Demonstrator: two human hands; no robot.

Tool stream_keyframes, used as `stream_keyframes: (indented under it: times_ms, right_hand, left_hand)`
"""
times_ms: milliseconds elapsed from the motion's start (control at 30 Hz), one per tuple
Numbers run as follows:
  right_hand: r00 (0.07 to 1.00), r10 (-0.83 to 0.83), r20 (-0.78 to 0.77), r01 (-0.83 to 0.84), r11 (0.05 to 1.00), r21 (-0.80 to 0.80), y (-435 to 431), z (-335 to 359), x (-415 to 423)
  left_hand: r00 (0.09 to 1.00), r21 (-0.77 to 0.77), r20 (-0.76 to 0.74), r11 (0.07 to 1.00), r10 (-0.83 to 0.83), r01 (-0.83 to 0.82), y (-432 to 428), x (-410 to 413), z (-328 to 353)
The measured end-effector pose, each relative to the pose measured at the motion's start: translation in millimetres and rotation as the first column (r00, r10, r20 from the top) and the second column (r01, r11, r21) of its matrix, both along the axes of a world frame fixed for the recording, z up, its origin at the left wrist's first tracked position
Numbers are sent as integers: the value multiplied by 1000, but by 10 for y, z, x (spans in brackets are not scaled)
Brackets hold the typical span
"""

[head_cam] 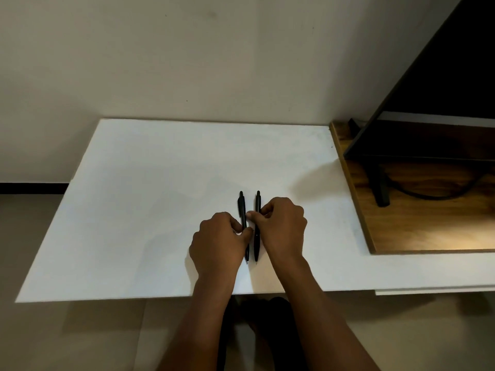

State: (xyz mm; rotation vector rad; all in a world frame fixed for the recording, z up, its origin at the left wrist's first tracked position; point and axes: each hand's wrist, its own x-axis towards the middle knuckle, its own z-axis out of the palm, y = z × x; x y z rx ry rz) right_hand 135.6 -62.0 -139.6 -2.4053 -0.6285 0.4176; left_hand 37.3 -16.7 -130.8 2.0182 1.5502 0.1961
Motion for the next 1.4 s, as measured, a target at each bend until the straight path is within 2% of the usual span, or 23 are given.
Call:
stream_keyframes:
  times_ms: [267,367,433,500,600,700,900,1033,1133,1233,1400]
  right_hand:
    - [998,-48,-51,51,998,46,-12,23,24]
    - [995,-50,-80,57,994,90,-27,47,92]
    - [991,-50,-120,70,983,169,-46,106,156]
    - [966,-54,-251,130,946,296,-70,204,213]
    - [858,31,-512,219,880,421,-100,335,249]
    - [812,101,-575,226,853,470,-110,355,242]
    - [789,139,-598,224,842,491,-119,372,241]
    - [748,183,-638,221,838,500,-116,380,224]
    - [691,230,-685,236,824,515,-110,386,214]
    - [672,246,-699,230,828,512,-116,375,221]
    - [569,191,-800,383,799,463,-140,371,251]
  left_hand:
    - [997,75,-82,997,2,5,-30,68,23]
    - [998,-7,17,998,58,-58,40,24,106]
    - [981,-150,159,985,112,-88,115,-8,150]
    - [957,-249,269,968,105,-36,185,-44,168]
    - [940,-272,341,958,9,89,208,-87,175]
    - [923,-255,378,951,-69,175,185,-86,169]
    - [890,-264,441,930,-118,254,167,-72,205]
    - [827,-237,558,943,-64,233,163,-41,194]
    - [817,-203,574,957,-57,210,168,-59,170]
    - [807,-204,587,955,-58,217,177,-69,166]
    - [803,-235,592,937,-74,260,159,-68,184]
